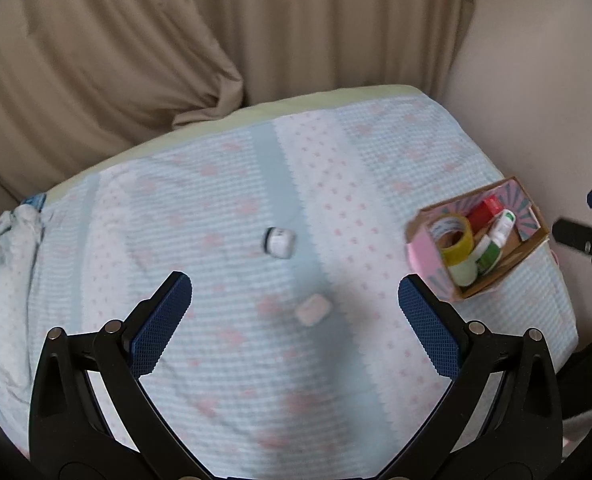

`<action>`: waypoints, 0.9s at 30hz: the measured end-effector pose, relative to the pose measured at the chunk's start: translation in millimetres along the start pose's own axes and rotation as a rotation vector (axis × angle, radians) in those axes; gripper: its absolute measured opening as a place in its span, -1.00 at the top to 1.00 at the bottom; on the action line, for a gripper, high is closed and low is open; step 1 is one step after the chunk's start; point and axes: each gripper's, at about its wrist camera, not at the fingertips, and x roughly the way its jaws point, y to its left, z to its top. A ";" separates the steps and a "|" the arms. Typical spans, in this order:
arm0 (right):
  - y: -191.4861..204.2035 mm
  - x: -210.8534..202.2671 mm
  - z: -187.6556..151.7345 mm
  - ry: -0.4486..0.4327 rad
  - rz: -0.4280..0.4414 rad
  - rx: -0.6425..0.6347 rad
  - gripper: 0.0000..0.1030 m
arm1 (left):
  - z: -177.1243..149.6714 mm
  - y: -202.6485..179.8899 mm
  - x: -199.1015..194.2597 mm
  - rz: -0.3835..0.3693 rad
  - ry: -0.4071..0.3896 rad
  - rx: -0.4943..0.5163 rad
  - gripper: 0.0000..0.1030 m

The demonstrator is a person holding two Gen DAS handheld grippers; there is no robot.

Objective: Organize rigid objects
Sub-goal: 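Move left tool to black-capped jar while right tool reaches white earbud case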

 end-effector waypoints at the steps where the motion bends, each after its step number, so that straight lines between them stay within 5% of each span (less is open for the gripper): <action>1: 12.2 0.4 -1.2 0.003 -0.001 -0.013 -0.97 | -1.5 13.2 -0.5 -0.003 -0.002 -0.001 -1.00; 14: 131.1 49.7 -27.4 0.045 0.085 -0.076 -0.97 | -5.2 121.0 56.7 -0.050 0.052 0.058 -1.00; 27: 176.3 176.0 -56.0 0.156 0.144 -0.134 -0.97 | 4.7 112.4 201.2 -0.140 0.247 0.134 -1.00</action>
